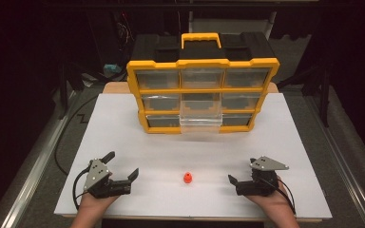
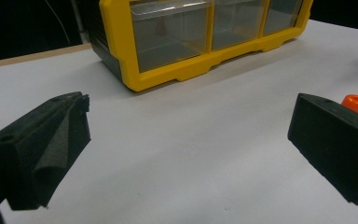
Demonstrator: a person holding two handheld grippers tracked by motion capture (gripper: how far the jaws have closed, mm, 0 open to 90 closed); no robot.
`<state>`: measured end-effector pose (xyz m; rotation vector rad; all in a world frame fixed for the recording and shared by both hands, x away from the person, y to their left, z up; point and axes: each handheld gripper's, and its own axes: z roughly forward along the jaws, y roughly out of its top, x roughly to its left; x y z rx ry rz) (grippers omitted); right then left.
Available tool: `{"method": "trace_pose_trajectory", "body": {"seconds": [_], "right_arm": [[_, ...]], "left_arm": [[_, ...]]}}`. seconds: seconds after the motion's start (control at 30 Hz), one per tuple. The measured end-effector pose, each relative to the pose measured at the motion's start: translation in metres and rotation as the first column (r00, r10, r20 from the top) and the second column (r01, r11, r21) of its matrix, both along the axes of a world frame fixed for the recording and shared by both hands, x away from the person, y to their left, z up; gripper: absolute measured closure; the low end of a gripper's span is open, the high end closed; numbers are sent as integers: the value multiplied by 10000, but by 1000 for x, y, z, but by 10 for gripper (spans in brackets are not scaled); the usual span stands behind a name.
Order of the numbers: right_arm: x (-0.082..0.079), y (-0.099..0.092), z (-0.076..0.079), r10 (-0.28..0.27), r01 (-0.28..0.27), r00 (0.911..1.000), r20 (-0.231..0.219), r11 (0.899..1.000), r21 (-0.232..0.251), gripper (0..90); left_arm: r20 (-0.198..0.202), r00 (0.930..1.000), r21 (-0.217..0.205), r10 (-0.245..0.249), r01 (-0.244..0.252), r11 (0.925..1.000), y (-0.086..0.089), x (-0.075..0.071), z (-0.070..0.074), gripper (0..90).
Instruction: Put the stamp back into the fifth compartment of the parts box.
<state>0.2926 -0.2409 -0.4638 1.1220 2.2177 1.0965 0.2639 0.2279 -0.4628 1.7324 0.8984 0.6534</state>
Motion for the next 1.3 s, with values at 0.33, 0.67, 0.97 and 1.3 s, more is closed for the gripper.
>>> {"method": "trace_pose_trajectory", "body": {"seconds": [0.33,0.67,0.97,1.3], "right_arm": [[-4,22,2,636,-633,9979,-80,9975,323,1],[-5,52,2,1299,-1295,9915,-94,9907,417,4],[-5,71,2,1783,-1778,9839,-76,9832,408,38],[5,96,5,2282,-2272,9736,-87,9716,668,132]], "left_arm": [[7,9999,45,-128,128,9999,-1,0,0,3],[18,9999,33,-170,170,9998,-1,0,0,3],[28,9998,2,-205,205,9998,-1,0,0,3],[38,9998,-21,-218,218,9998,-1,0,0,3]]}}
